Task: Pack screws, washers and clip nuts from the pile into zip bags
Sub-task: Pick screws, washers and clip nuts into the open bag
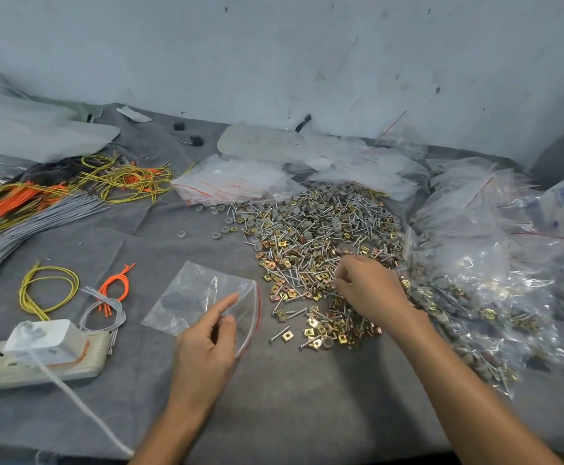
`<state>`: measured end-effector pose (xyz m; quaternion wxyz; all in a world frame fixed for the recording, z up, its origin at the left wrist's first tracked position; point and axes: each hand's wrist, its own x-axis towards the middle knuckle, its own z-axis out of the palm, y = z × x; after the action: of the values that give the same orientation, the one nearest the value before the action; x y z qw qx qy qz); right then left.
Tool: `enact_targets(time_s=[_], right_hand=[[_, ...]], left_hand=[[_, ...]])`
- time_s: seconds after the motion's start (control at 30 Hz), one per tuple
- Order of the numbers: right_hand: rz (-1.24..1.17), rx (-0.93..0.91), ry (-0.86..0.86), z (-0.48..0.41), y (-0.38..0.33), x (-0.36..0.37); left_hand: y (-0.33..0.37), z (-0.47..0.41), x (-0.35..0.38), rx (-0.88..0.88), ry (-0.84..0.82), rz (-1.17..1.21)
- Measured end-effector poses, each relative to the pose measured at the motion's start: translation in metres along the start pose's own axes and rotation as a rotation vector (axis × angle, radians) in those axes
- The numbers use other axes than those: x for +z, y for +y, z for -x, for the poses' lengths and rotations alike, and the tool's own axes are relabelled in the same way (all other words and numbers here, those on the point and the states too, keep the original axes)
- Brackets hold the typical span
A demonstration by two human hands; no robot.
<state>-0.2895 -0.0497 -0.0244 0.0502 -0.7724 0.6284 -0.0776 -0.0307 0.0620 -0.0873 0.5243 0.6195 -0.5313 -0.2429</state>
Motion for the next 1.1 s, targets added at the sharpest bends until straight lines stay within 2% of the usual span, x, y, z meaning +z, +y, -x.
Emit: enact_targets(time_s=[0.1, 0.2, 0.27, 0.33, 0.47, 0.7, 0.8, 1.0, 1.1], right_hand=[[-0.218, -0.013, 0.029, 0.013, -0.018, -0.008], [-0.536, -0.106, -0.063, 0.035, -0.054, -0.008], [-0.610, -0.186, -0.130, 0.048, -0.079, 0.000], [-0.564, -0.243, -0.158, 0.055, -0.098, 0.012], [-0.458, -0.262, -0.108, 0.057, -0.118, 0.029], [-0.255, -0.313, 0.002, 0.053, -0.123, 0.046], [-0.264, -0.336, 0.001, 0.053, -0.120, 0.041], [-0.512, -0.206, 0.032, 0.028, -0.080, -0.001], [-0.440, -0.069, 0.058, -0.014, -0.042, -0.015]], left_hand=[[0.000, 0.001, 0.001, -0.007, -0.003, 0.015], [-0.001, 0.001, 0.001, -0.008, -0.002, 0.014], [-0.002, 0.000, 0.001, -0.008, -0.005, 0.014], [-0.003, 0.000, 0.001, -0.010, -0.014, 0.011], [-0.002, 0.001, 0.001, -0.016, -0.007, 0.012], [-0.005, 0.001, 0.001, -0.024, -0.019, 0.026], [-0.006, 0.001, 0.002, -0.023, -0.010, 0.024], [-0.010, 0.002, 0.002, -0.045, -0.012, 0.004], [-0.009, 0.003, 0.004, -0.049, -0.014, 0.028]])
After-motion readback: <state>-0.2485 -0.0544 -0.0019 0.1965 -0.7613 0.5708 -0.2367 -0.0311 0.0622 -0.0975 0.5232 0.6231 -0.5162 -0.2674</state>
